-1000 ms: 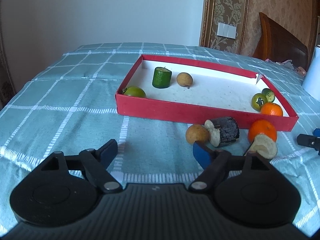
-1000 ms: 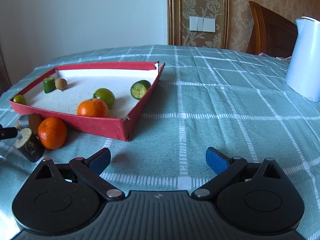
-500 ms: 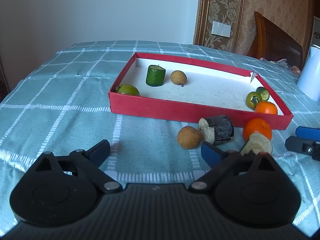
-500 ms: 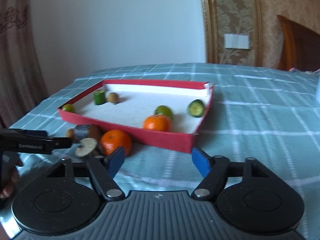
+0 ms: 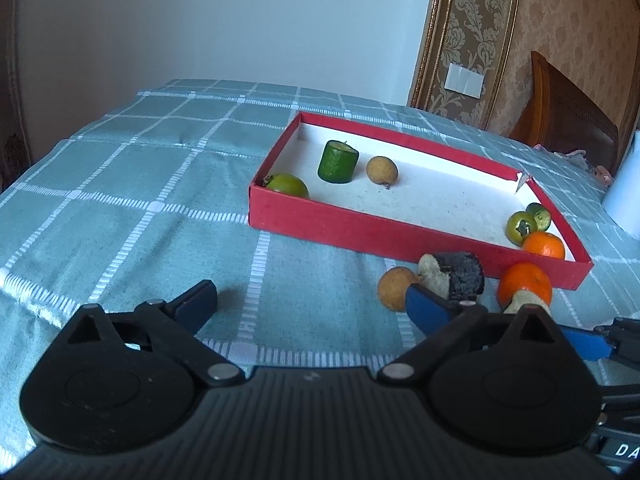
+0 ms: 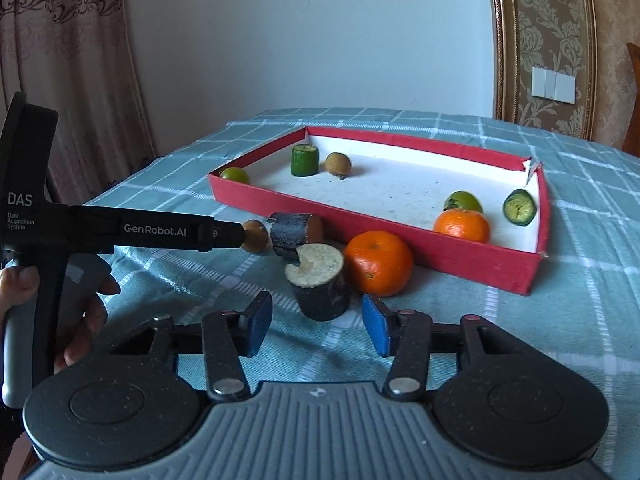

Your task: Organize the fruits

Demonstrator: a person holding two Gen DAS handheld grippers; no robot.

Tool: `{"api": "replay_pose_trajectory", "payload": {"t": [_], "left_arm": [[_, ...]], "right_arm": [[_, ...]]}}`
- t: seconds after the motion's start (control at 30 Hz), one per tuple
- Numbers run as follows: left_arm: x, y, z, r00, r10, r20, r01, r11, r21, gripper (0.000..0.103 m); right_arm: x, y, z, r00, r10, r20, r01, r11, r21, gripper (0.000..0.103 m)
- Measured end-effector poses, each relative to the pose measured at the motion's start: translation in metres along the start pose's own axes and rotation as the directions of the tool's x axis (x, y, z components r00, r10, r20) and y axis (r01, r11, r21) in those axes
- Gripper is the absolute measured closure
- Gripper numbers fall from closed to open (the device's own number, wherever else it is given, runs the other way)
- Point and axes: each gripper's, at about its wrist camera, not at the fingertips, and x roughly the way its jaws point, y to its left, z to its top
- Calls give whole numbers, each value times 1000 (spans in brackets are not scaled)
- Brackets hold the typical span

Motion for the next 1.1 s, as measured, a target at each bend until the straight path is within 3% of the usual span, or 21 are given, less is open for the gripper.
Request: {"api": "replay_pose_trajectory", "payload": {"t": [0.23, 0.67, 0.77, 0.9, 1.1], "left_arm": [[0, -1, 0, 1000, -6, -1, 6, 1000, -2, 0], [0, 1, 0, 1000, -14, 2, 14, 1000, -11, 0], [0, 1, 0, 1000, -14, 2, 14, 1000, -11, 0], [0, 1, 0, 1000, -14, 2, 14, 1000, -11, 0], [0, 1, 0, 1000, -15, 2, 15, 1000, -12, 0]], "right_arm": [[8, 4, 2, 999, -51, 9, 51, 999, 7, 71], [-21, -4, 9, 995, -39, 96, 37, 999, 16, 74], [-25, -8, 21, 990, -65, 127, 65, 998, 3, 94], [-21, -18, 33, 987, -98, 127, 98, 995, 8, 94], [-28, -34, 21, 998, -20, 52, 19, 999, 33, 91]]}}
